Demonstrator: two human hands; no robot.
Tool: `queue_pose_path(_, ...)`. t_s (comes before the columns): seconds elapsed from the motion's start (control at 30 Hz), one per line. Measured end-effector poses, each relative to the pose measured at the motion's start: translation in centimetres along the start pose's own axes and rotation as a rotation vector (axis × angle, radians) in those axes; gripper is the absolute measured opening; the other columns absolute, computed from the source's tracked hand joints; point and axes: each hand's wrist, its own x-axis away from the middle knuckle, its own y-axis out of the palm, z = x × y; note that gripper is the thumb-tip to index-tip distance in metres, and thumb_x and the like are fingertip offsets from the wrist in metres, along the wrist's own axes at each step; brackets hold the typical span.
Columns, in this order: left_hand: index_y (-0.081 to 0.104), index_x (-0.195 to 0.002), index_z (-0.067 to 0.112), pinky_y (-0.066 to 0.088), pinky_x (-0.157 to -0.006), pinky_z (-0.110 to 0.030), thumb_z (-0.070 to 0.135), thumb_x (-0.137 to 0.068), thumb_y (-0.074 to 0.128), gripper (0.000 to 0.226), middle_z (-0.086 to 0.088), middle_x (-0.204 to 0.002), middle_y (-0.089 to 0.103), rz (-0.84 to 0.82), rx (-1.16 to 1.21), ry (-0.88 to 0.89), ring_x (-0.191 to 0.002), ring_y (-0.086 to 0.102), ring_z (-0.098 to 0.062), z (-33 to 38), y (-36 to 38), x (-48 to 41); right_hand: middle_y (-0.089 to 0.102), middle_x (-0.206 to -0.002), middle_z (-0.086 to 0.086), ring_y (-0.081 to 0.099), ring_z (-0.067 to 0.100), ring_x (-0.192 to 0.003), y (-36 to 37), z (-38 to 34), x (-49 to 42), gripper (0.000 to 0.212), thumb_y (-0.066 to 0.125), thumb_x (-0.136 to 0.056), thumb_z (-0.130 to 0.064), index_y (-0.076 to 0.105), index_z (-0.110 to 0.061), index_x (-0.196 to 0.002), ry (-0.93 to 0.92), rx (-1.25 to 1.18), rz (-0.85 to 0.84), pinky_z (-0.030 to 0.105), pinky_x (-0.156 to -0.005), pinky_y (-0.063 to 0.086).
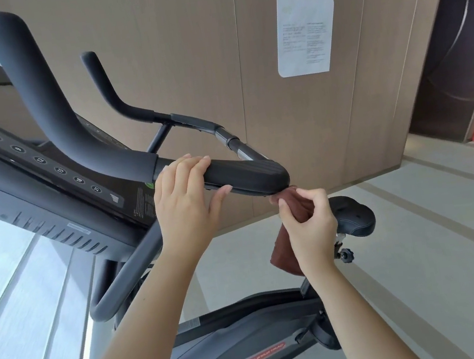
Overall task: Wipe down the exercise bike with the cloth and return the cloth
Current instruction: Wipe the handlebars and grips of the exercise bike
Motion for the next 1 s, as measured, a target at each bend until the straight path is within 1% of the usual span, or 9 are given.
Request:
queue_pose_path(0.07, 0.06, -0.109, 0.004, 0.031, -0.096, -0.037, 0.041, -0.085, 0.056, 0.044, -0.012, -0.106, 0.063, -0.003, 0.0, -0.003, -0.108, 0.054, -0.031, 0.0, 0.0, 0.0, 0.058, -0.087, -0.021, 0.057, -0.005, -0.087, 0.7, -0.5, 0.7, 0.027, 0.071, -0.077, -0.014, 0.053, -0.027, -0.091, -0.008, -0.037, -0.005, 0.003, -0.075, 0.04)
queue_pose_path(0.23, 0.061, -0.108, 0.003, 0.032, -0.096, -0.036, 0.04, -0.085, 0.056, 0.044, -0.011, -0.104, 0.064, 0.001, 0.015, 0.003, -0.107, 0.055, -0.03, 0.1, -0.2, -0.1, 0.06, -0.092, -0.014, 0.058, -0.002, -0.091, 3.2, -3.6, 3.4, 0.024, 0.069, -0.077, -0.025, 0.057, -0.019, -0.097, -0.206, -0.09, -0.107, 0.008, -0.082, 0.044)
queue_pose_path(0.33, 0.061, -0.109, 0.004, 0.031, -0.096, -0.034, 0.039, -0.085, 0.057, 0.043, -0.011, -0.105, 0.064, -0.03, 0.011, 0.0, -0.107, 0.055, -0.03, 0.0, -0.6, -0.2, 0.059, -0.093, -0.017, 0.058, -0.003, -0.091, 2.9, -4.6, 2.8, 0.025, 0.066, -0.078, -0.029, 0.055, -0.025, -0.1, -0.242, -0.111, -0.104, 0.007, -0.081, 0.044)
queue_pose_path(0.43, 0.061, -0.109, 0.005, 0.031, -0.095, -0.034, 0.038, -0.084, 0.058, 0.042, -0.011, -0.105, 0.064, -0.055, 0.0, 0.018, -0.106, 0.056, -0.031, -0.2, -0.8, -0.3, 0.059, -0.091, -0.016, 0.059, 0.001, -0.09, 0.4, -3.3, 1.4, 0.028, 0.071, -0.077, -0.02, 0.054, -0.029, -0.098, -0.206, -0.037, -0.06, 0.009, -0.079, 0.044)
queue_pose_path(0.53, 0.062, -0.109, 0.005, 0.032, -0.095, -0.035, 0.039, -0.085, 0.057, 0.042, -0.01, -0.104, 0.064, -0.053, 0.002, 0.013, -0.106, 0.055, -0.029, -0.3, -0.8, -0.2, 0.061, -0.093, -0.004, 0.061, 0.018, -0.092, -1.9, -2.2, -0.8, 0.026, 0.071, -0.077, -0.012, 0.057, -0.017, -0.098, -0.112, 0.023, 0.019, 0.016, -0.082, 0.045)
queue_pose_path(0.63, 0.062, -0.108, 0.004, 0.033, -0.095, -0.035, 0.037, -0.084, 0.058, 0.04, -0.01, -0.103, 0.065, -0.039, 0.01, -0.006, -0.106, 0.055, -0.029, -0.1, -0.6, -0.2, 0.06, -0.096, -0.004, 0.06, 0.015, -0.092, -2.6, -3.7, -3.8, 0.026, 0.071, -0.077, -0.01, 0.059, -0.008, -0.1, -0.219, 0.057, 0.069, 0.016, -0.084, 0.044)
queue_pose_path(0.7, 0.062, -0.108, 0.004, 0.033, -0.095, -0.036, 0.037, -0.084, 0.058, 0.04, -0.01, -0.103, 0.065, -0.044, 0.015, -0.016, -0.106, 0.056, -0.03, 0.0, -0.6, -0.1, 0.062, -0.097, -0.004, 0.059, 0.01, -0.092, -1.9, -5.6, -5.8, 0.025, 0.071, -0.077, -0.011, 0.061, -0.009, -0.1, -0.311, 0.054, -0.007, 0.017, -0.086, 0.044)
queue_pose_path(0.83, 0.062, -0.107, 0.004, 0.034, -0.095, -0.036, 0.038, -0.084, 0.058, 0.041, -0.01, -0.104, 0.065, -0.062, 0.013, -0.019, -0.106, 0.056, -0.03, 0.0, -0.8, -0.1, 0.066, -0.098, -0.004, 0.058, 0.012, -0.093, 1.3, -7.6, -6.8, 0.022, 0.071, -0.076, -0.017, 0.065, -0.019, -0.097, -0.359, 0.139, -0.467, 0.023, -0.085, 0.045)
queue_pose_path(1.0, 0.063, -0.104, 0.003, 0.037, -0.092, -0.037, 0.041, -0.082, 0.058, 0.044, -0.01, -0.102, 0.066, -0.081, -0.014, -0.027, -0.102, 0.059, -0.031, 0.2, -1.1, -0.4, 0.066, -0.098, 0.003, 0.056, 0.025, -0.09, 0.7, -4.7, -6.6, 0.025, 0.072, -0.075, -0.011, 0.068, -0.013, -0.1, -0.548, 0.177, -0.5, 0.026, -0.082, 0.043)
